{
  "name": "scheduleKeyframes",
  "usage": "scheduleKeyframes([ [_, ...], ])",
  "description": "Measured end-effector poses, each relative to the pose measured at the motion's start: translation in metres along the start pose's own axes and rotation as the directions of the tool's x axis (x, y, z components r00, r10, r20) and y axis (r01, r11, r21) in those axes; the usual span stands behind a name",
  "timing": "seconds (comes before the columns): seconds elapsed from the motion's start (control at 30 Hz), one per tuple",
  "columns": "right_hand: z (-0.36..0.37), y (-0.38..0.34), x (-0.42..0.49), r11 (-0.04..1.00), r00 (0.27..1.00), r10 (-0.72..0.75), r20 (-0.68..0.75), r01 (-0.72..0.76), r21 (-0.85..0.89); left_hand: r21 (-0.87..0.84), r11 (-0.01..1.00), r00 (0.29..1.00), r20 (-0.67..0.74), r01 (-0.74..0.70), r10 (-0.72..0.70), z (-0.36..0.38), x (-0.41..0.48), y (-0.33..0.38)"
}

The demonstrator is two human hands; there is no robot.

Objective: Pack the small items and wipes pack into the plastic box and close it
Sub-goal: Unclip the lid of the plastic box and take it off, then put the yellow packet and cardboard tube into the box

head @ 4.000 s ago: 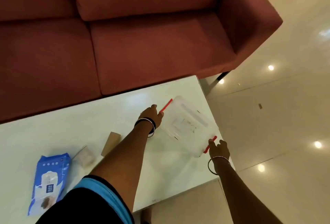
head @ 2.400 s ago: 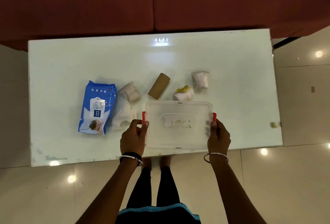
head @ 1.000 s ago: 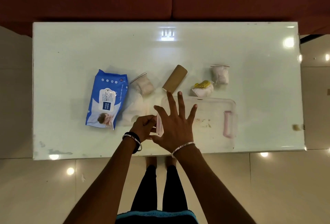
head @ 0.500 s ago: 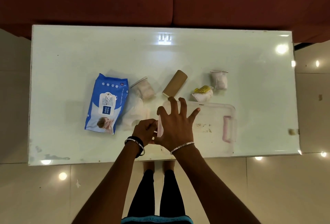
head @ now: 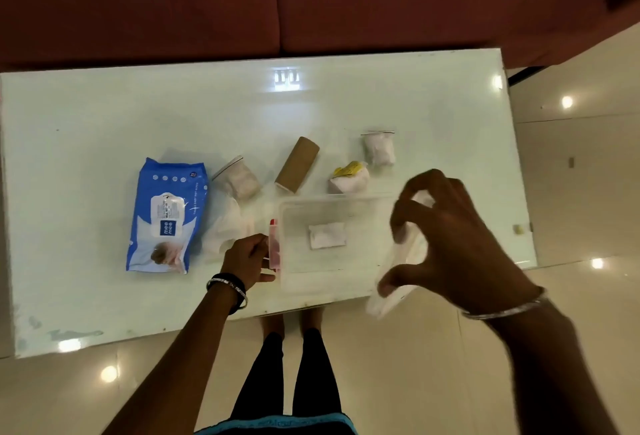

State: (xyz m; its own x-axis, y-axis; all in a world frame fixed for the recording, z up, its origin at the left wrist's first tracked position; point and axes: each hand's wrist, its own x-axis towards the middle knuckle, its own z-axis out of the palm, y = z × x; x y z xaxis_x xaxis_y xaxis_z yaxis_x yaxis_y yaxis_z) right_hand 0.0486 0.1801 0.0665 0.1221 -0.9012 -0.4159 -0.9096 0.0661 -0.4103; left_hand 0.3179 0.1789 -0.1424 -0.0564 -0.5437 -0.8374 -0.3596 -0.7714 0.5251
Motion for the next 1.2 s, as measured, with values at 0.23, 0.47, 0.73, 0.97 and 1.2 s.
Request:
scheduleKeyframes([
  [0.23,-0.061,0.091,-0.060,0.973,0.977,0.212,-0.015,-0.213,-0.090,0.055,0.998,0.998,-0.054,-0.031,0.034,0.006,-0.006,0.009],
  [0.47,-0.004,0.178,-0.046,0.950,0.839,0.278,-0.467,-0.313,0.002,0.078,0.996,0.998,-0.034,-0.052,0.054,0.017,-0.003,0.008],
  [0.73,0.103,0.236,-0.035,0.864,0.702,0.493,-0.514,-0.466,0.193,0.101,0.991,0.995,-0.038,-0.084,0.088,0.023,-0.004,0.011],
  [0.97,0.157,0.243,-0.027,0.822,0.734,0.564,-0.378,-0.542,0.174,0.116,0.988,0.993,-0.050,-0.100,0.106,0.025,-0.002,0.006],
  [1.2,0.158,0.234,-0.017,0.763,0.717,0.640,-0.276,-0.636,0.115,0.100,0.992,0.992,-0.088,-0.080,0.089,0.023,-0.004,0.001],
])
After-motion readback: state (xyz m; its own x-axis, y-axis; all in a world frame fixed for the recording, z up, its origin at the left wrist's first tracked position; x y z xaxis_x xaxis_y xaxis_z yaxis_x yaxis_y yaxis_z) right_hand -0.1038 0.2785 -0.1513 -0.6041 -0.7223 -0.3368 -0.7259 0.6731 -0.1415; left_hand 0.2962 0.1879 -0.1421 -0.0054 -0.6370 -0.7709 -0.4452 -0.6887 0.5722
